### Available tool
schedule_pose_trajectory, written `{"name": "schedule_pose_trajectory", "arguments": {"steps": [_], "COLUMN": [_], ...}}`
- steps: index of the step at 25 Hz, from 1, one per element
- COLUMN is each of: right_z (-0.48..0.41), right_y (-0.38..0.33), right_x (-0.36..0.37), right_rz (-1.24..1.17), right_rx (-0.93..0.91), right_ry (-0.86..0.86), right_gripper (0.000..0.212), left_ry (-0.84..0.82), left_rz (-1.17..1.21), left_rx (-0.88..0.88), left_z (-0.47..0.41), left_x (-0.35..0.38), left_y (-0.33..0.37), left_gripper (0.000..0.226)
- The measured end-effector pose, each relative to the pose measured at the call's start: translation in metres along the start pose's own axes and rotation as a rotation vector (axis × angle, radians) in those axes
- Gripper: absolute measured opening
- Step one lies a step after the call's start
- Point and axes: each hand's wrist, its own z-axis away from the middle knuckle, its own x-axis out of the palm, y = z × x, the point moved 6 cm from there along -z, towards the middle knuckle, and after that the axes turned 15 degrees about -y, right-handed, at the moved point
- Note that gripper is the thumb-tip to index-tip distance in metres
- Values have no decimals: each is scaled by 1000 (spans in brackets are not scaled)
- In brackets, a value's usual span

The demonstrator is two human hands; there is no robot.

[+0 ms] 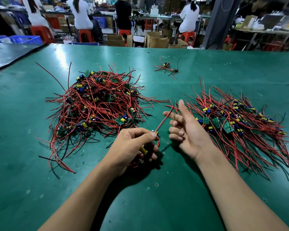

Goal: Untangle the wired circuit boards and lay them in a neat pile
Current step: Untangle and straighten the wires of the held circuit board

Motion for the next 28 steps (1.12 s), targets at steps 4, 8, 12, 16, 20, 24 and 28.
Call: {"name": "schedule_pose_trajectory", "arguments": {"steps": [4,8,12,16,20,24,28], "right_z": [-1,-1,5,14,20,26,21], "right_y": [1,4,16,19,20,9,7], "right_x": [-7,-5,21,46,62,61,55], "right_rz": [177,309,539,1067,1218,1101,817], "right_rx": [-27,-40,-83,-184,-395,-542,-460], "right_ry": [77,59,-181,-271,-199,-136,-103], "right_gripper": [63,32,9,18,38,33,20], "left_ry": [16,35,74,198,264,266,212], "left_rz": [-14,120,320,411,481,473,467], "left_rx": [-2,38,260,362,350,357,327], "left_z": [2,2,2,5,4,3,2], "left_x": [-3,-4,-5,-14,-20,-25,-24], "left_y": [2,8,27,36,34,33,31], "left_gripper": [16,10,11,6,6,5,18]}}
